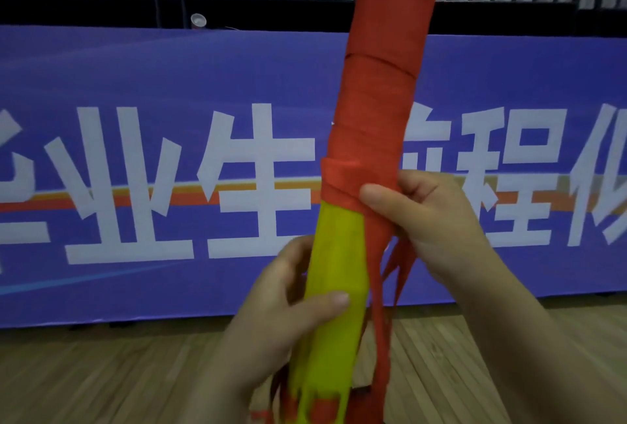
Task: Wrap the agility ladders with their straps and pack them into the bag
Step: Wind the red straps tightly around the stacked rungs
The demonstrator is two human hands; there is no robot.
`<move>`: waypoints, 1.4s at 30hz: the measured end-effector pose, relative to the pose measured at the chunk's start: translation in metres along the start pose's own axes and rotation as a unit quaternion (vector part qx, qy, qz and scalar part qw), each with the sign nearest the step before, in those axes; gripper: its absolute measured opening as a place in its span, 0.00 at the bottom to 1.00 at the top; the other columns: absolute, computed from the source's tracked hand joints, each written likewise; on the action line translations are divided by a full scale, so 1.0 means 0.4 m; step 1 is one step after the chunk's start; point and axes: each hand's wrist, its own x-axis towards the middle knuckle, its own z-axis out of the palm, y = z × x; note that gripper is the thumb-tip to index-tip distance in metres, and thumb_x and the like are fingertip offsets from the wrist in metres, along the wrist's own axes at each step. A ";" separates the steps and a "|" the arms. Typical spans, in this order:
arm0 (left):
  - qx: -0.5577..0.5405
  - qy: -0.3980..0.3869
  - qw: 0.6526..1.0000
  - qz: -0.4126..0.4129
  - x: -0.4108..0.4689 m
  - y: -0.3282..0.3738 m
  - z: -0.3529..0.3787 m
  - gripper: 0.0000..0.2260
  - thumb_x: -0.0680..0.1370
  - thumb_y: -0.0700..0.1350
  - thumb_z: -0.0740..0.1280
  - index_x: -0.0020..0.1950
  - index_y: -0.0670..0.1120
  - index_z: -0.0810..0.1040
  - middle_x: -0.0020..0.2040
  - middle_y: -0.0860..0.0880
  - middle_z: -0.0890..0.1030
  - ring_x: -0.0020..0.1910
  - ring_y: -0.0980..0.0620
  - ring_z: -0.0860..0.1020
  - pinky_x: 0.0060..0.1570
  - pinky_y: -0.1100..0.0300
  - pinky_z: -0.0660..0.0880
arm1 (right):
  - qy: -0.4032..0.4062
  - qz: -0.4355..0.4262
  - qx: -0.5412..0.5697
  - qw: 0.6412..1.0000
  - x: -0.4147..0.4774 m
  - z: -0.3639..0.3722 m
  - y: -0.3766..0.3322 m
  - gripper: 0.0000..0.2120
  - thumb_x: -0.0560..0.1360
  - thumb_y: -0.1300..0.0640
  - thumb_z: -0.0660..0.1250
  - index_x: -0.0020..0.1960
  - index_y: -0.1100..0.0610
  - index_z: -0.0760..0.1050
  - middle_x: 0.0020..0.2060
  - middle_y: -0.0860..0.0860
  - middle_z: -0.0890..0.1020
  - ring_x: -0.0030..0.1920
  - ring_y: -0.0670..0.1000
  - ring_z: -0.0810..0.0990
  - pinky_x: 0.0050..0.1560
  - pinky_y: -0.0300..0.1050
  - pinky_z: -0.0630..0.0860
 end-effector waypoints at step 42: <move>0.104 0.254 0.956 0.103 0.045 -0.040 0.034 0.17 0.62 0.41 0.76 0.44 0.51 0.73 0.29 0.54 0.74 0.27 0.57 0.72 0.26 0.64 0.71 | -0.190 0.162 -0.129 0.960 0.010 -0.041 -0.030 0.14 0.69 0.55 0.74 0.50 0.61 0.77 0.23 0.47 0.71 0.24 0.45 0.67 0.28 0.36 0.66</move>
